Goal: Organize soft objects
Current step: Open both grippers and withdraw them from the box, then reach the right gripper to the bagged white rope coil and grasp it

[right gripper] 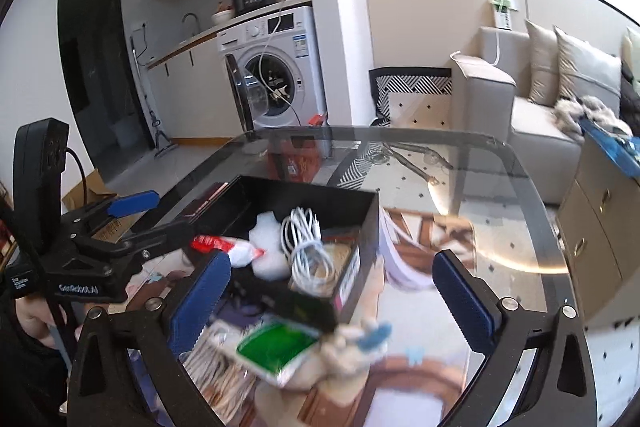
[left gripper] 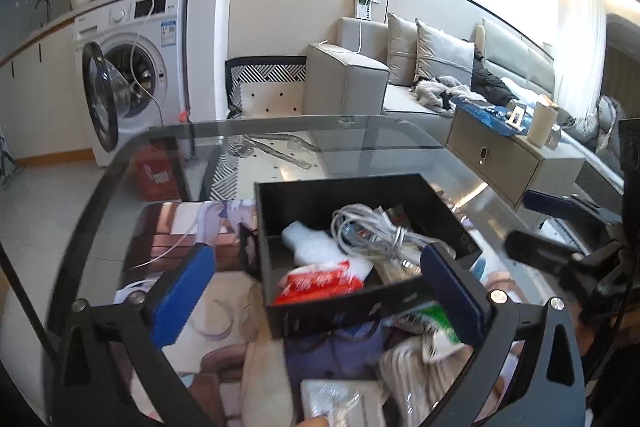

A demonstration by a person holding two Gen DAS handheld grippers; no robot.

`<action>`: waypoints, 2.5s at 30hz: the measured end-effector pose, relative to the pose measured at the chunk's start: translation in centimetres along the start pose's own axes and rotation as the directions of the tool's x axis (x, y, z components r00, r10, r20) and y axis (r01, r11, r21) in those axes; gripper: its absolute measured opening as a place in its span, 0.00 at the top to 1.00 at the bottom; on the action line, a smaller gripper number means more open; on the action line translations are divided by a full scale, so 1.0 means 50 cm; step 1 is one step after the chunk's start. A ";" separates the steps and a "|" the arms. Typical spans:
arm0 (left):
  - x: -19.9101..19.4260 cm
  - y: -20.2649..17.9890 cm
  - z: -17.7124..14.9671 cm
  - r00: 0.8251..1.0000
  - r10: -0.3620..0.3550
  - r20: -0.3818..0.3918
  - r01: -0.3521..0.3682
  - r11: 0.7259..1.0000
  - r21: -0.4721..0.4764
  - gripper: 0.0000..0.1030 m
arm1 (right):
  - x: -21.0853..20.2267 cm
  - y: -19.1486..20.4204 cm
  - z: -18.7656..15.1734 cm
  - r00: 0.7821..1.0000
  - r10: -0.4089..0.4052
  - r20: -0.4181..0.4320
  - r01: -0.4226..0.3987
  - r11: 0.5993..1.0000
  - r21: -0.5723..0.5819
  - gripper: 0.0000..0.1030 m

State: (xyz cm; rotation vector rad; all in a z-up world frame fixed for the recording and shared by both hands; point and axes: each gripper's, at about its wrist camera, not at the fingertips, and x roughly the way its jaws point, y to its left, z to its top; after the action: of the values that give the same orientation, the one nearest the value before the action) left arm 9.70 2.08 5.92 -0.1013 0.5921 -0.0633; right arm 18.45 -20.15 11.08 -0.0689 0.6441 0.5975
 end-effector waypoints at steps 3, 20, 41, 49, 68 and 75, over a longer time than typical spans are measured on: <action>-0.019 0.008 -0.019 1.000 0.018 0.004 -0.018 1.000 -0.011 0.00 | -0.029 0.014 -0.031 1.000 -0.007 -0.004 0.007 1.000 -0.001 0.00; -0.041 0.013 -0.106 0.997 0.060 -0.043 -0.060 0.998 0.011 0.00 | -0.043 0.065 -0.126 0.996 0.017 -0.086 -0.015 1.000 0.021 0.00; -0.038 0.047 -0.147 0.992 0.066 -0.104 -0.069 0.997 -0.025 0.00 | -0.009 0.076 -0.168 0.983 0.011 -0.185 0.017 0.989 0.150 0.00; -0.035 0.063 -0.150 0.992 0.062 -0.112 -0.068 0.996 -0.054 0.00 | 0.022 0.102 -0.180 0.975 0.051 -0.218 -0.014 0.985 0.170 0.00; -0.024 0.074 -0.155 0.990 0.063 -0.125 -0.071 0.995 -0.063 0.00 | 0.082 0.158 -0.185 0.964 -0.018 -0.265 0.052 0.991 0.121 0.01; -0.025 0.068 -0.156 0.990 0.056 -0.133 -0.064 0.997 -0.054 0.00 | 0.083 0.147 -0.194 0.956 -0.058 -0.287 0.084 0.993 0.081 0.00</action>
State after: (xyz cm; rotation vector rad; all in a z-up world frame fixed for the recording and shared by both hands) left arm 4.40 4.99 -0.19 -0.1363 0.7286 0.0055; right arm 11.82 -14.27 1.75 -0.0922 0.9444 0.4908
